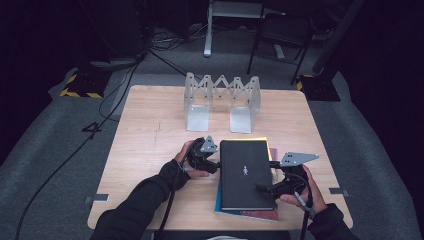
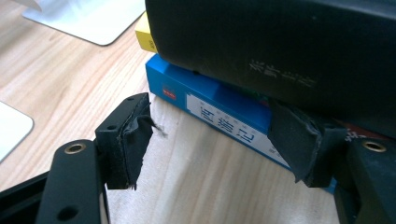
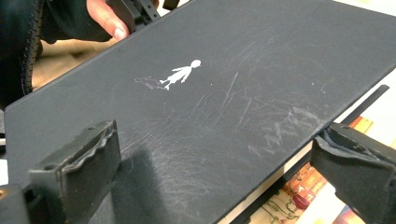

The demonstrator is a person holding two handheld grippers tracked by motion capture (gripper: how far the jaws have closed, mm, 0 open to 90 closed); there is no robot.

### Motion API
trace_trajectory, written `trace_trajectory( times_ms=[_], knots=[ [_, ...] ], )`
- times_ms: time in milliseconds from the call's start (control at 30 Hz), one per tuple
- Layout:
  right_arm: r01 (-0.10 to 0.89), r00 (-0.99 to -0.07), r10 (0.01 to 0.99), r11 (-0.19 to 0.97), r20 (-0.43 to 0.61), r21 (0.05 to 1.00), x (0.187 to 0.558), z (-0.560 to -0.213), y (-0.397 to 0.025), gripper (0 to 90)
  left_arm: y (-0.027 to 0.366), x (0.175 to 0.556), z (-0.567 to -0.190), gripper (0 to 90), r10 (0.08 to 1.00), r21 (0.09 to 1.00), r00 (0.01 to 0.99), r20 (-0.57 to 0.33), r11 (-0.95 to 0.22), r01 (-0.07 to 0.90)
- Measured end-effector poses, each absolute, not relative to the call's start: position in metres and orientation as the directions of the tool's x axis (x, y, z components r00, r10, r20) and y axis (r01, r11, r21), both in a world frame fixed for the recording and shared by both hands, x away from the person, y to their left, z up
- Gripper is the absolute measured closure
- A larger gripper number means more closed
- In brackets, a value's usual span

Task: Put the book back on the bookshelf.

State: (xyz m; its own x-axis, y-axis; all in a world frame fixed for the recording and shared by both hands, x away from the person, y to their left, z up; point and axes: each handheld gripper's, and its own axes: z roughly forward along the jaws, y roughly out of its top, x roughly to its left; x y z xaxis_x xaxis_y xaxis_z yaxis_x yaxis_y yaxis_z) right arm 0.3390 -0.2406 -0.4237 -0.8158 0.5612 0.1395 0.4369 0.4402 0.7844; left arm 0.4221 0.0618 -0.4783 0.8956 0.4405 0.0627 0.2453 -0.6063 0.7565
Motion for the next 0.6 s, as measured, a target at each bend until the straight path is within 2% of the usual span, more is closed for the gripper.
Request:
trace_trajectory(
  times_ms=[367,600],
  knots=[
    [0.387,-0.838,0.535,0.453,0.102,0.803,0.340,-0.422,-0.239,2.3,0.068,0.420,-0.475,37.1,0.402,0.780,0.911,0.094,-0.598,0.183],
    [0.323,-0.849,0.526,0.458,0.040,0.828,0.337,-0.418,-0.237,2.6,0.073,0.423,-0.472,40.0,0.402,0.813,0.913,0.073,-0.554,0.179]
  ],
)
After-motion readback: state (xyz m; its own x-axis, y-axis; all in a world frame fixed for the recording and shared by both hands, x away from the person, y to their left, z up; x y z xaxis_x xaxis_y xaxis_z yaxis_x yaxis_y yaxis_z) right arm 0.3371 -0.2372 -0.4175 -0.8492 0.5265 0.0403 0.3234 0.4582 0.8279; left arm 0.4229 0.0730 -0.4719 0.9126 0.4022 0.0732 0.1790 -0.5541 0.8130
